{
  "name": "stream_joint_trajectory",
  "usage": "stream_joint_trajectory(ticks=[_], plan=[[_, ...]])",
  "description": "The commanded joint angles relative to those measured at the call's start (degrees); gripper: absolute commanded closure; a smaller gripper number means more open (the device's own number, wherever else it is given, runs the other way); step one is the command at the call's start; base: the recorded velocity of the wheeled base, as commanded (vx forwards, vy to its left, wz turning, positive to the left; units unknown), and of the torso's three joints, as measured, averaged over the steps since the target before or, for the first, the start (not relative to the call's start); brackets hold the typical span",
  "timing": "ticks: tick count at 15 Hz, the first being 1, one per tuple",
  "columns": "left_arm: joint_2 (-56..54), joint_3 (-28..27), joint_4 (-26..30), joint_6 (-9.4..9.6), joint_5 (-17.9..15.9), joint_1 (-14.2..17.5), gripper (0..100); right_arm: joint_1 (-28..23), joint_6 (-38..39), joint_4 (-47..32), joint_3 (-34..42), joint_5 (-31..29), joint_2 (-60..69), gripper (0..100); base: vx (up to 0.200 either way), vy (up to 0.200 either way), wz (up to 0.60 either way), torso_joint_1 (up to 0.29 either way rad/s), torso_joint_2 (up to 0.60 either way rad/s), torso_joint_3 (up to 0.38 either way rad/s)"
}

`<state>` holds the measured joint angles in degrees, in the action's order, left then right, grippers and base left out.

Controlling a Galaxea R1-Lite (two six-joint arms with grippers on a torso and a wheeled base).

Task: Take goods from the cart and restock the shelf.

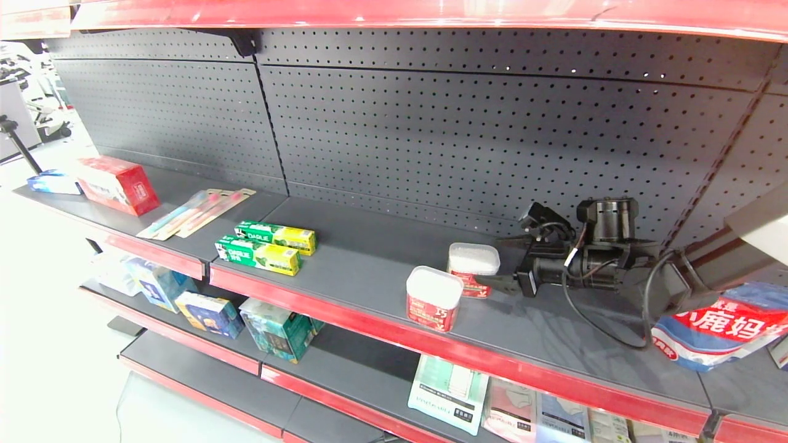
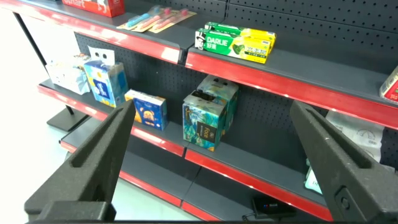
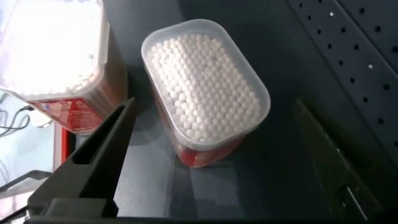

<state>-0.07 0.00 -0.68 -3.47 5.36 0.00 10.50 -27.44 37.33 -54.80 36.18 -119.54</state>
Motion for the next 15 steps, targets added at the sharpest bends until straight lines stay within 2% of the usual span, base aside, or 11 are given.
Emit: stream_joint_trajectory(ticks=[1, 9, 15], plan=[[0.07, 0.00, -0.02, -0.04, 0.00, 0.00, 0, 0.14, 0.02, 0.03, 0.39, -0.85, 0.54, 0, 0.000, 0.000, 0.00, 0.000, 0.00, 0.000], [0.07, 0.00, -0.02, -0.04, 0.09, 0.00, 0, 3.04, 4.06, 0.03, -0.31, -4.45, 0.01, 0, 0.000, 0.000, 0.00, 0.000, 0.00, 0.000], [0.07, 0.00, -0.02, -0.04, 0.00, 0.00, 0, 4.01, 11.09, 0.03, 0.57, -9.02, 0.54, 0, 0.000, 0.000, 0.00, 0.000, 0.00, 0.000]])
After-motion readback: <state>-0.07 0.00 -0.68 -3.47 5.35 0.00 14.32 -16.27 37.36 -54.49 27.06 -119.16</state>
